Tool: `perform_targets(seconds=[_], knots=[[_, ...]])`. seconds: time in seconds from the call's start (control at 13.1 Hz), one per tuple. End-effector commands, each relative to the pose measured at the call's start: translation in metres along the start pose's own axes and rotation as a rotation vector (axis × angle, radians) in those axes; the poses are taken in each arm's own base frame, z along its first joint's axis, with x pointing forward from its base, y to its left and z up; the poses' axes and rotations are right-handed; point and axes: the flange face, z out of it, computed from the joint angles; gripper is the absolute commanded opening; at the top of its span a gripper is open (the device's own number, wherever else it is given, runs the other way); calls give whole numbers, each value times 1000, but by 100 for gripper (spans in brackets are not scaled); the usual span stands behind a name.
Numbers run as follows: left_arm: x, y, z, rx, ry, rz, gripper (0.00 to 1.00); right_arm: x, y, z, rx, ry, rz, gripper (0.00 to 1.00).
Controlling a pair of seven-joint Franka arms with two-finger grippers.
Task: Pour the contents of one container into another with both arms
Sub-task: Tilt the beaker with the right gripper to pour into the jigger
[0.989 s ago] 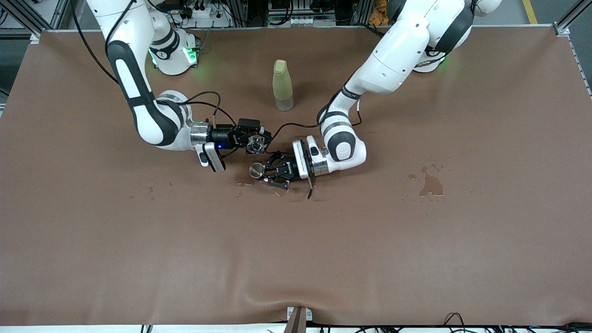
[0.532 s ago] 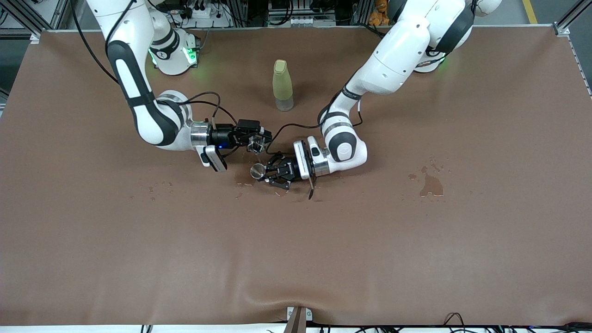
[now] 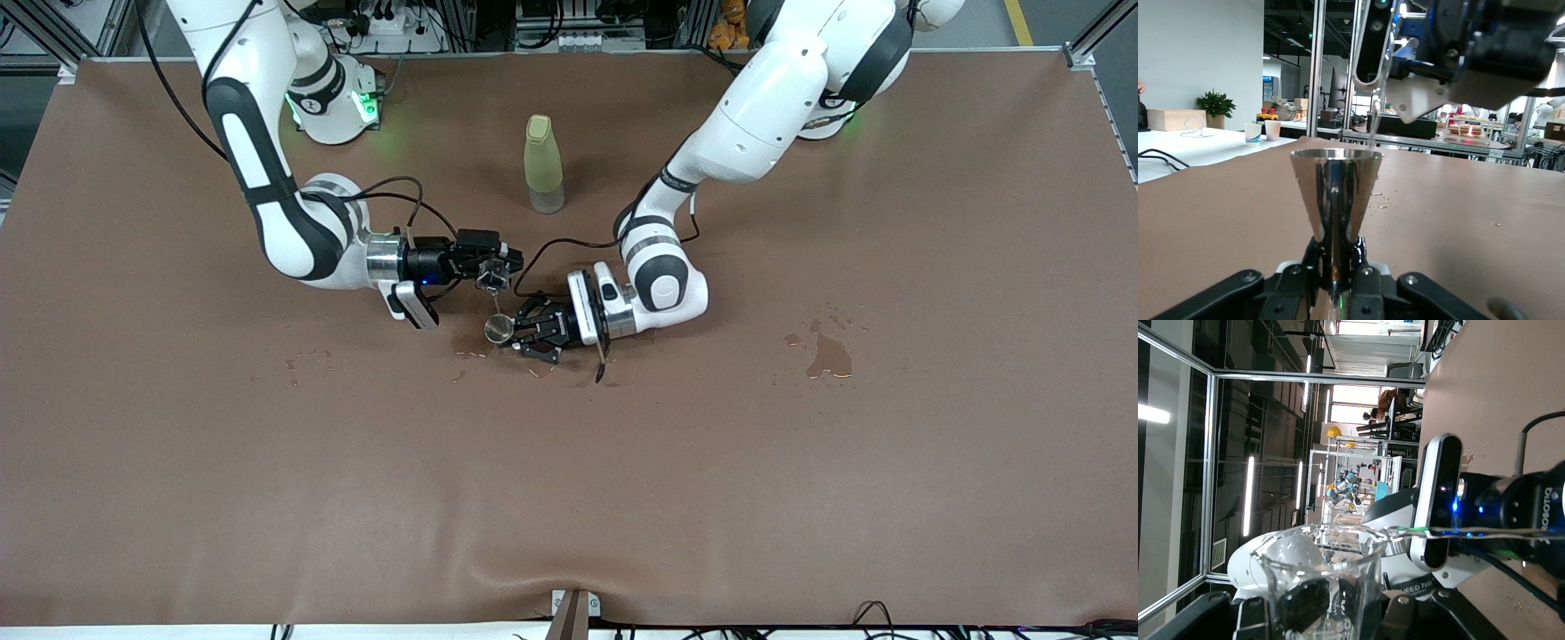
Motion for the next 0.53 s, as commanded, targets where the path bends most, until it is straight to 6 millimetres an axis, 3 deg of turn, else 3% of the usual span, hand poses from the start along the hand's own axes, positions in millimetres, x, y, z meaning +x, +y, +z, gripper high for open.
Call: perform_targets(seconds=[0.0, 0.46], knots=[[10, 16, -8, -16, 25, 17, 0, -3, -12, -1, 2, -6, 20, 0], [11, 16, -7, -18, 28, 18, 0, -1, -13, -3, 3, -4, 117, 0]])
